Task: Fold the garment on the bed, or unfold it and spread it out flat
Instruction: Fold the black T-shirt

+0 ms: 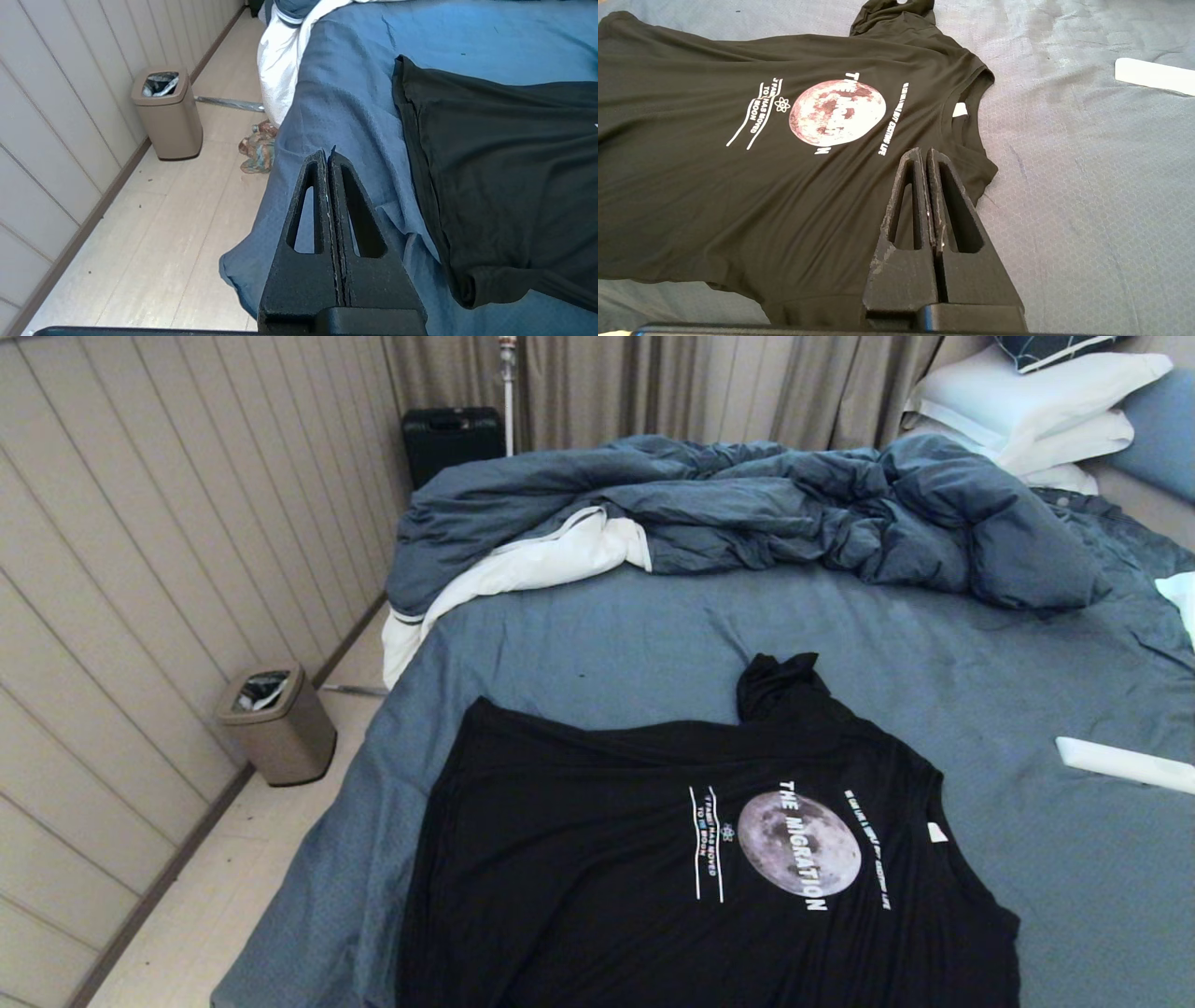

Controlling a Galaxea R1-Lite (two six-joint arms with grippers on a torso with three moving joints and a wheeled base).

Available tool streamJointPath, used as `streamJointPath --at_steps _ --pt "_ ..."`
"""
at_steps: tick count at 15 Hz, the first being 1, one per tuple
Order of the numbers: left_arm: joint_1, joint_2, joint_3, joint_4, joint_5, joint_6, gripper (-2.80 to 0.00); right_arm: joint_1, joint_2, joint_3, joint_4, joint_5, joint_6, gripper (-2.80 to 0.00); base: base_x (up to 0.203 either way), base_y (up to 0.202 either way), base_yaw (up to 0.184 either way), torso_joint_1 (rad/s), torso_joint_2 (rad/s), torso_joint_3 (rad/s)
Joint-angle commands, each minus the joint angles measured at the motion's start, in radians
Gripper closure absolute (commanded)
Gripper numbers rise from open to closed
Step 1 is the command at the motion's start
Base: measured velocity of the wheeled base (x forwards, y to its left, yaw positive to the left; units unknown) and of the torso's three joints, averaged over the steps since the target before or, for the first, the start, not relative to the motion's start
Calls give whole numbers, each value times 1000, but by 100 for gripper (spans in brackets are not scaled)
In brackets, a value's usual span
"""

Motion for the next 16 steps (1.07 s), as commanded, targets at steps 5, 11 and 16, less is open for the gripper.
streamJointPath --at_steps 5,11,16 --pt "0 0 0 0 0 1 0 1 2 0 -2 3 -4 0 0 0 0 0 0 0" --pt "1 12 -72 13 7 30 0 2 53 -110 50 10 -28 0 0 0 0 0 0 0" --pt "0 427 -535 170 -36 15 0 23 478 -523 175 12 -9 0 0 0 0 0 0 0"
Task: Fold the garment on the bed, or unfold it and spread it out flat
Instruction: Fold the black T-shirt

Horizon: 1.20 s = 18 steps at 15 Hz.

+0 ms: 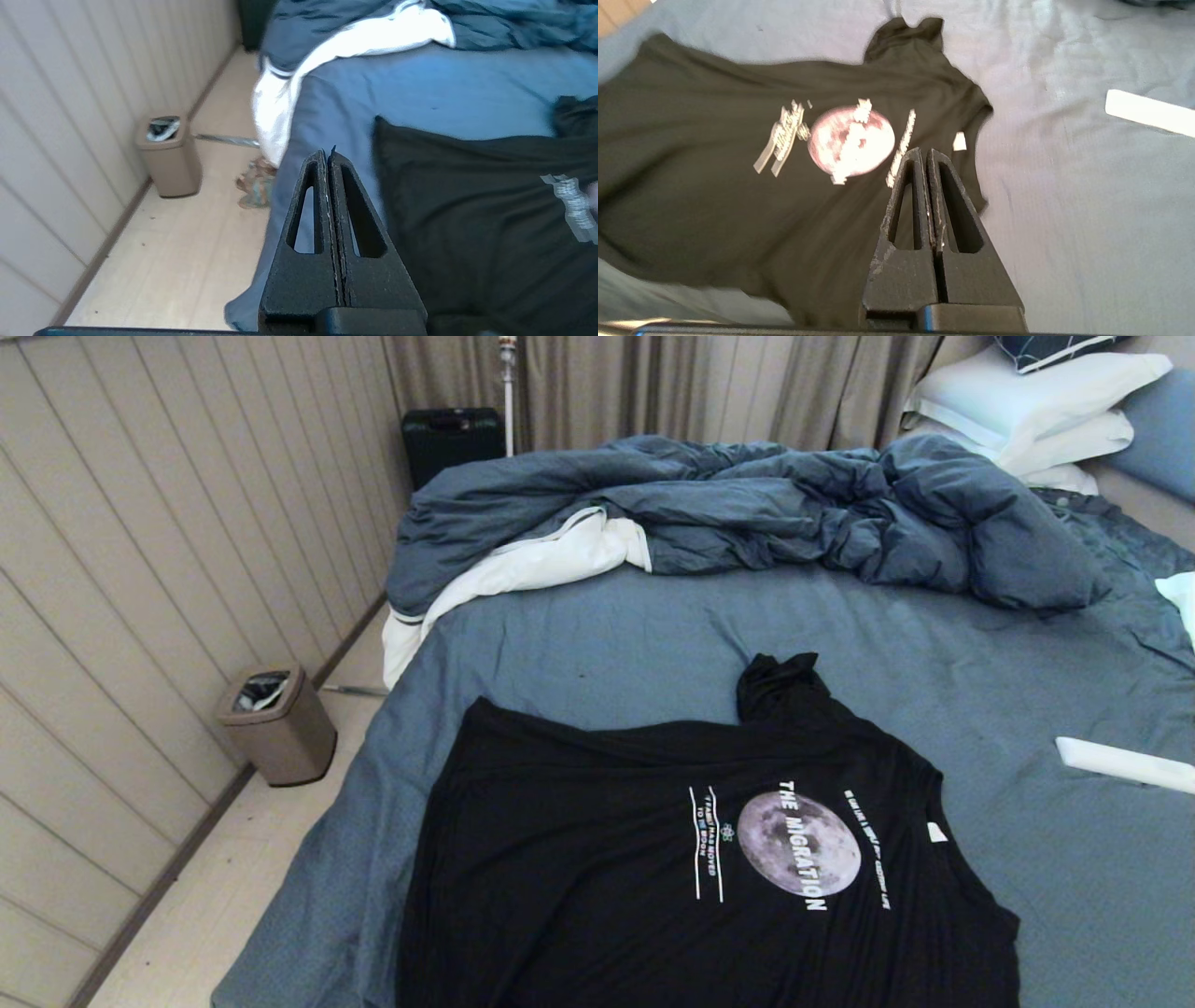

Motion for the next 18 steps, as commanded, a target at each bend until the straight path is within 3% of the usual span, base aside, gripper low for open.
streamJointPath --at_steps 1,4,6,8,9,11,13,18 --pt "0 274 -142 19 -5 -7 0 7 261 -141 5 0 25 0 0 0 0 0 0 0" --pt "10 624 -380 76 -16 -80 0 -17 598 -337 18 -4 109 0 0 0 0 0 0 0" --pt "18 851 -577 185 -59 -127 0 -105 827 -452 26 1 138 0 0 0 0 0 0 0" --pt "22 1055 -801 361 -151 -153 0 -232 1030 -577 64 35 158 0 0 0 0 0 0 0" --pt "23 1144 -895 446 -219 -162 0 -321 1102 -650 114 101 165 0 0 0 0 0 0 0" --pt "5 1274 -1002 586 -376 -169 0 -450 1195 -760 321 371 151 0 0 0 0 0 0 0" --pt "-47 1312 -955 620 -421 -152 0 -520 1292 -801 521 508 49 0 0 0 0 0 0 0" --pt "-136 1290 -632 546 -441 -108 0 -594 1297 -573 575 538 -208 0 0 0 0 0 0 0"
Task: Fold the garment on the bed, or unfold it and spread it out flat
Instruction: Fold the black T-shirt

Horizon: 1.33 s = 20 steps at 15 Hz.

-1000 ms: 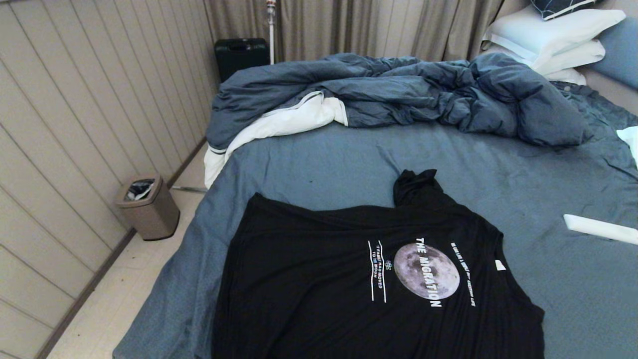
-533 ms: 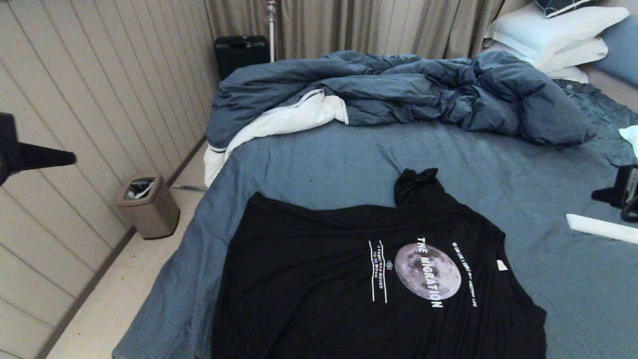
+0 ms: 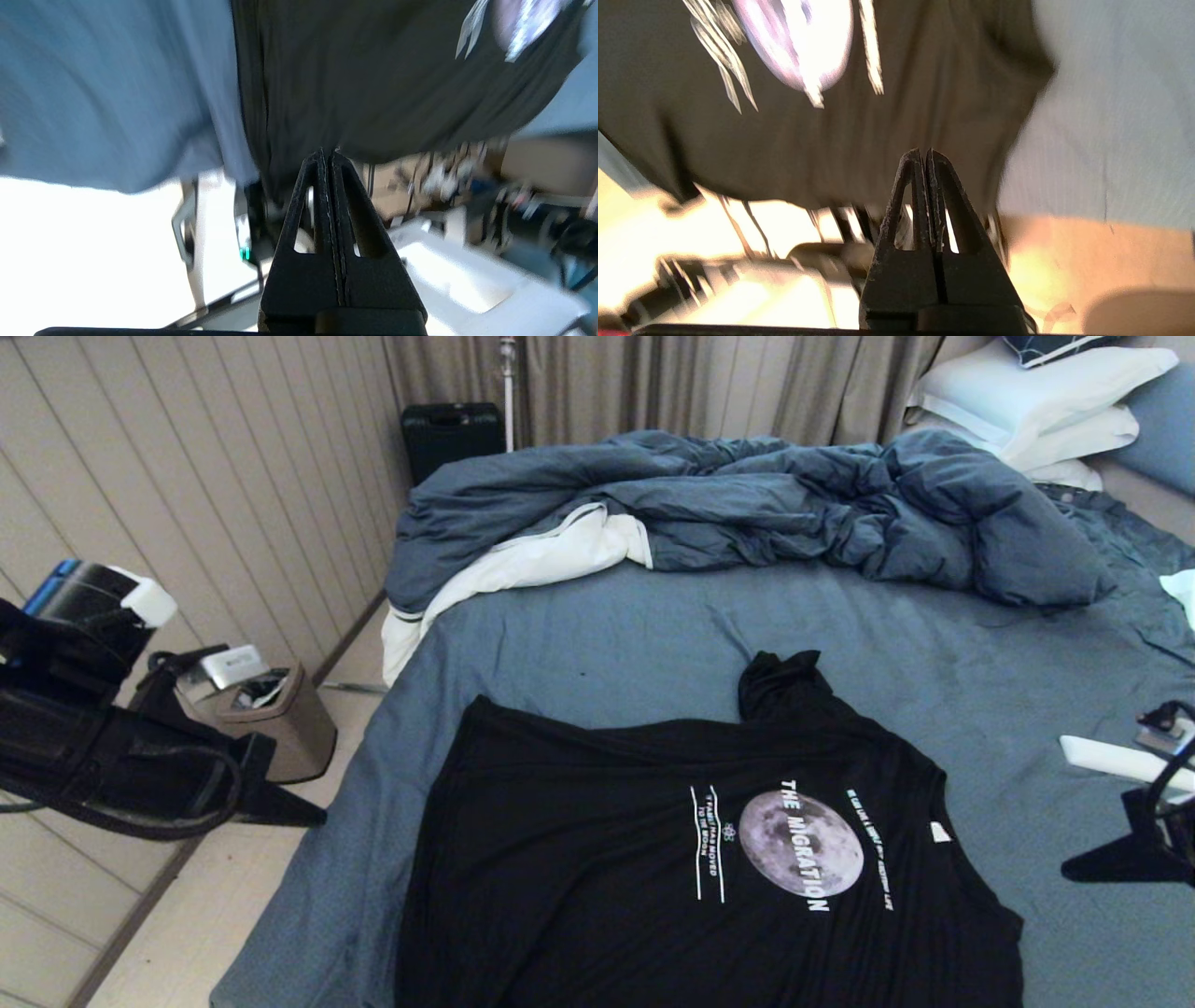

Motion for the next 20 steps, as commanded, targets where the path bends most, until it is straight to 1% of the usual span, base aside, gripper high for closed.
streamJointPath --at_steps 1,3,5,9,12,15,16,18,19,20 --pt "-37 -13 97 -28 -3 -1 0 -15 -13 87 5 3 -54 0 0 0 0 0 0 0" --pt "-62 -16 175 -108 -3 -5 0 -13 -28 177 -24 2 -78 0 0 0 0 0 0 0" --pt "-64 -8 237 -187 -4 -7 0 -5 -37 286 -120 2 -86 0 0 0 0 0 0 0" --pt "-65 24 341 -324 -1 -10 0 -8 -33 471 -381 1 -91 0 0 0 0 0 0 0" --pt "-65 33 390 -394 -2 -25 0 -18 -18 597 -542 -11 -92 0 0 0 0 0 0 0" --pt "-65 59 436 -499 2 -74 0 -42 35 715 -782 -16 -92 0 0 0 0 0 0 0" --pt "-66 61 450 -523 2 -76 0 -56 48 734 -823 -19 -94 0 0 0 0 0 0 0" --pt "-71 58 456 -528 2 -83 0 -78 40 739 -823 -19 -99 0 0 0 0 0 0 0" --pt "-79 58 457 -528 2 -90 0 -83 40 746 -823 -20 -107 -280 0 0 0 0 0 0" --pt "-89 55 459 -528 2 -103 -280 -87 45 750 -825 -21 -108 -280 0 0 0 0 0 0"
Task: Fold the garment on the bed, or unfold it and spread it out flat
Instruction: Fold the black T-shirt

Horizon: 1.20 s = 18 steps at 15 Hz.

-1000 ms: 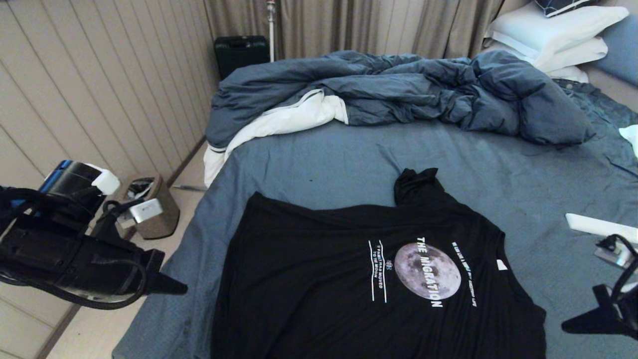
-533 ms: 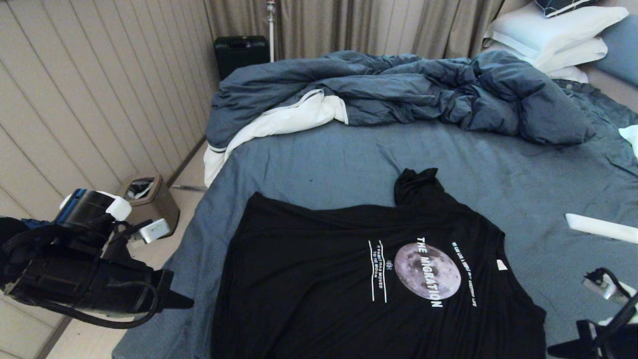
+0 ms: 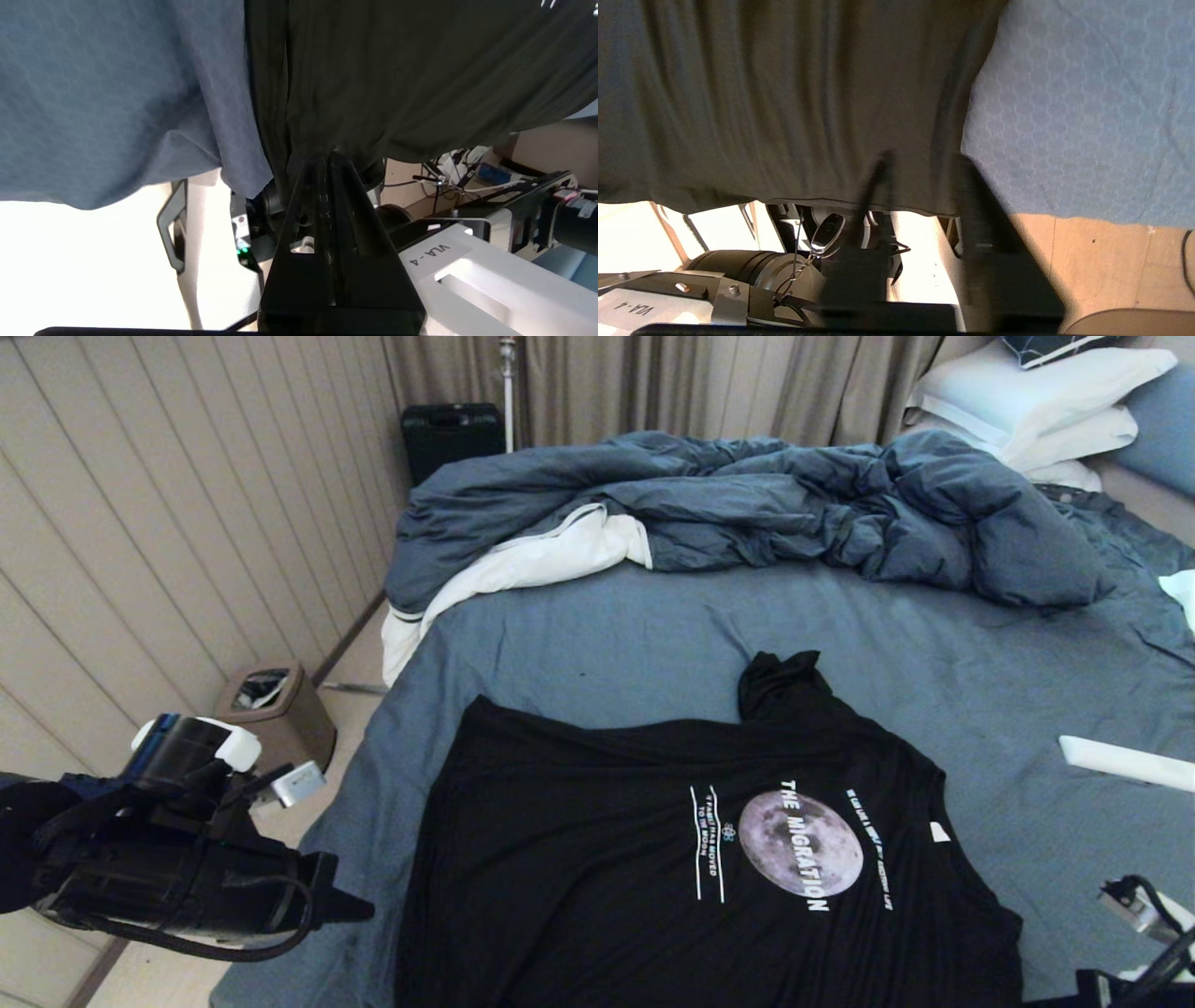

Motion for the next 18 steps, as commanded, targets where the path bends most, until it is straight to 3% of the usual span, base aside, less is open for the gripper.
streamJointPath --at_steps 1,8,12,18 --pt "-17 -7 6 -2 -4 -14 -280 -12 2 6 -1 3 -3 -280 0 0 0 0 0 0" --pt "-29 29 15 -91 -2 -59 -280 -23 31 23 -7 4 -14 -280 0 0 0 0 0 0" --pt "-29 72 72 -220 -2 -69 -280 7 75 30 -29 14 -6 -280 0 0 0 0 0 0" --pt "-27 84 81 -258 -2 -71 -280 44 91 44 -51 17 -1 -280 0 0 0 0 0 0"
